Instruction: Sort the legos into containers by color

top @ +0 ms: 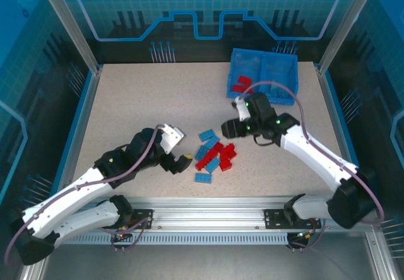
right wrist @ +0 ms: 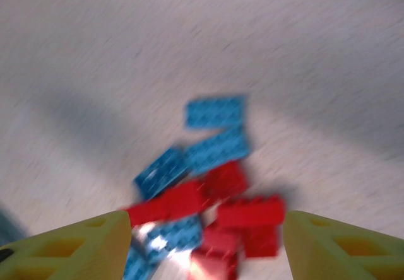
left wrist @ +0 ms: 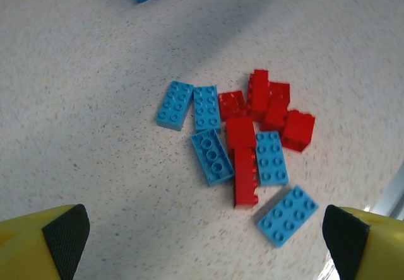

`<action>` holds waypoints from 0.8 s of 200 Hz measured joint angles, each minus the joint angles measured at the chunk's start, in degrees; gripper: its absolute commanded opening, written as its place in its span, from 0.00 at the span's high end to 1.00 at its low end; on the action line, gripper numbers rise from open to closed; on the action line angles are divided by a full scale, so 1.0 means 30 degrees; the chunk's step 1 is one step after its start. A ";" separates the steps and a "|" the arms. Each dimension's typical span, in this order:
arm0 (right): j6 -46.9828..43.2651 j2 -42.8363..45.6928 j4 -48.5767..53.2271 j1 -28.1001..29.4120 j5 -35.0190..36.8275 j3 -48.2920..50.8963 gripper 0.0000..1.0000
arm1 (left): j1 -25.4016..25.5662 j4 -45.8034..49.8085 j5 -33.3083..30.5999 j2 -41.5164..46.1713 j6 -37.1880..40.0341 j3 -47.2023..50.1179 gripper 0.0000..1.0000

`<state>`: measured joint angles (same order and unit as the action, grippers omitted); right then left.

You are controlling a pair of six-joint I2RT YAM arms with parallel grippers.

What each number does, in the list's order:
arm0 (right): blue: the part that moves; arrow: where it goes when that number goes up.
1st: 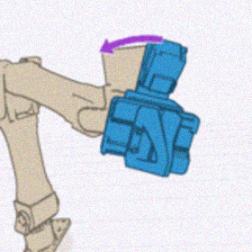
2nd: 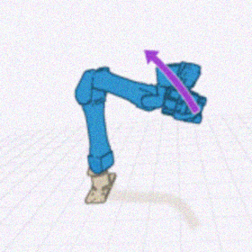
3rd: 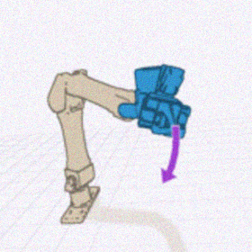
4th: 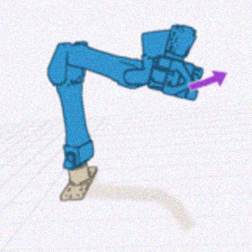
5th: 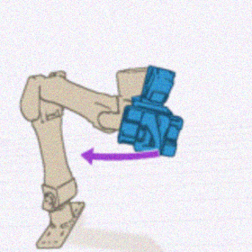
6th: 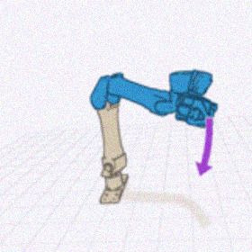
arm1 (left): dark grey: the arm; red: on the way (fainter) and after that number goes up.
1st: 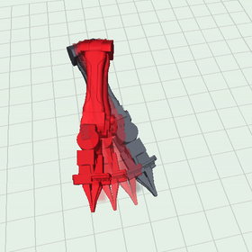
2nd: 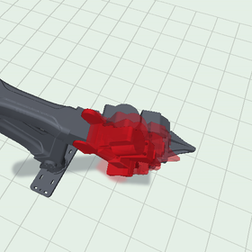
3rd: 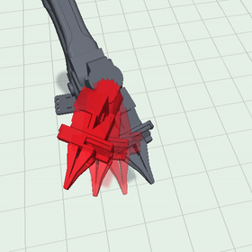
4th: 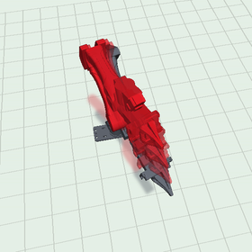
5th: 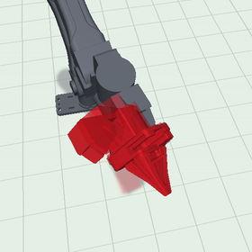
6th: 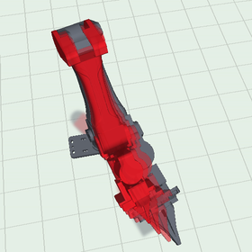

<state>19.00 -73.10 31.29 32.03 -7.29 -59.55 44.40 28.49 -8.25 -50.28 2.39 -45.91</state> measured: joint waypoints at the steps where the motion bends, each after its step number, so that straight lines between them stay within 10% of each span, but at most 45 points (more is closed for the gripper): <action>1: 0.0000 0.0117 0.0036 0.0087 -0.0102 0.0138 0.33 | 0.0000 -0.0073 -0.0044 -0.0131 -0.0189 -0.0029 0.01; 160: 0.3191 0.7781 0.2441 0.0860 0.0962 0.4787 0.02 | -0.2251 0.0109 0.1056 -2.0378 -0.3767 -1.2123 0.03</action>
<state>28.58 -49.76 38.61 34.61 -4.40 -45.19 37.65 28.82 -5.08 -111.42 -8.91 -82.28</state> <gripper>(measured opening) 0.980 0.971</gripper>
